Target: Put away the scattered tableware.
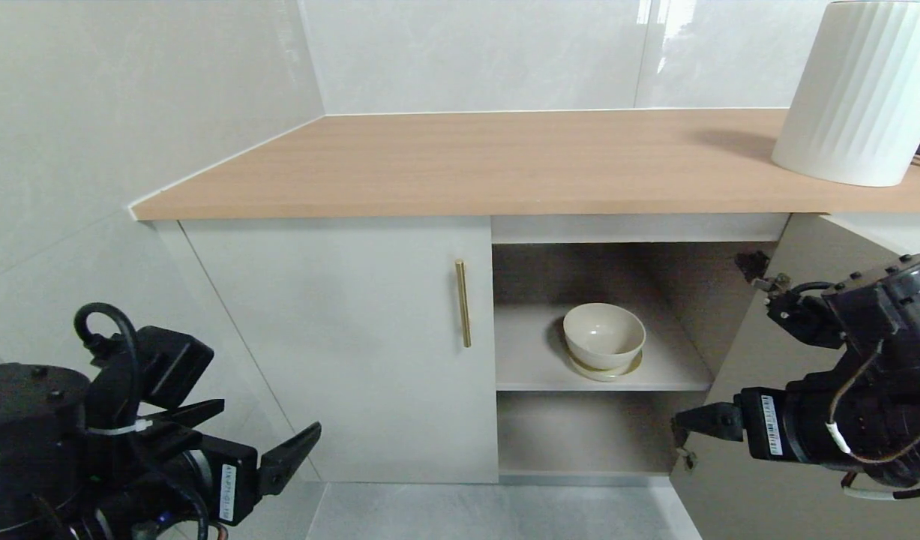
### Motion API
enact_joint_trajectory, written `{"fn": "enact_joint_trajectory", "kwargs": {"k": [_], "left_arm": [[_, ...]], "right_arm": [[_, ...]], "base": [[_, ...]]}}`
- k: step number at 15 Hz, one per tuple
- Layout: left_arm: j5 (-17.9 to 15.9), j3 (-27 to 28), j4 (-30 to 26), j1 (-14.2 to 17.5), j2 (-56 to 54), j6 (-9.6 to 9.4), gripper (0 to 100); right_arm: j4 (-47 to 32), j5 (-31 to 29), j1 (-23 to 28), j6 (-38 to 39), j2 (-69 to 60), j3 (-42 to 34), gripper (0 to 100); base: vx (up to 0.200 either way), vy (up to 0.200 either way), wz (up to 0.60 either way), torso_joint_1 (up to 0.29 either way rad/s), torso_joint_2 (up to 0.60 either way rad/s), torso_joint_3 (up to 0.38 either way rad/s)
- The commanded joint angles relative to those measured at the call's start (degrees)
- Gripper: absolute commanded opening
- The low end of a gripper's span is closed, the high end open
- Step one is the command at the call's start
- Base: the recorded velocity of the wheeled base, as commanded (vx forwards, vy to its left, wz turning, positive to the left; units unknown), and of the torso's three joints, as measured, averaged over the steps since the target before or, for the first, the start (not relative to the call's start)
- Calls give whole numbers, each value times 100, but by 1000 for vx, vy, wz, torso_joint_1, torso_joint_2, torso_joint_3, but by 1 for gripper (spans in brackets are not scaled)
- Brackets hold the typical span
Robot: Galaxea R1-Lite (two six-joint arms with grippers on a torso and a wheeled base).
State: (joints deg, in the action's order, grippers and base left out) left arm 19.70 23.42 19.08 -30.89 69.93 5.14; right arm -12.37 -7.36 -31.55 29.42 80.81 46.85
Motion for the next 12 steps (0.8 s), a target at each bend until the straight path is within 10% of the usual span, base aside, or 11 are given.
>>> {"fn": "enact_joint_trajectory", "kwargs": {"k": [1,6,12], "left_arm": [[8,40,8,13,-76,-93,100],[34,40,8,13,-14,-189,100],[34,31,8,13,-14,-189,100]], "right_arm": [[-2,7,-79,-6,-224,-79,100],[-19,-310,-282,3,-171,-88,100],[-19,-318,-282,3,-171,-88,100]], "base": [[0,0,0,0,0,0],[0,0,0,0,0,0],[-200,0,0,3,2,-3]]}}
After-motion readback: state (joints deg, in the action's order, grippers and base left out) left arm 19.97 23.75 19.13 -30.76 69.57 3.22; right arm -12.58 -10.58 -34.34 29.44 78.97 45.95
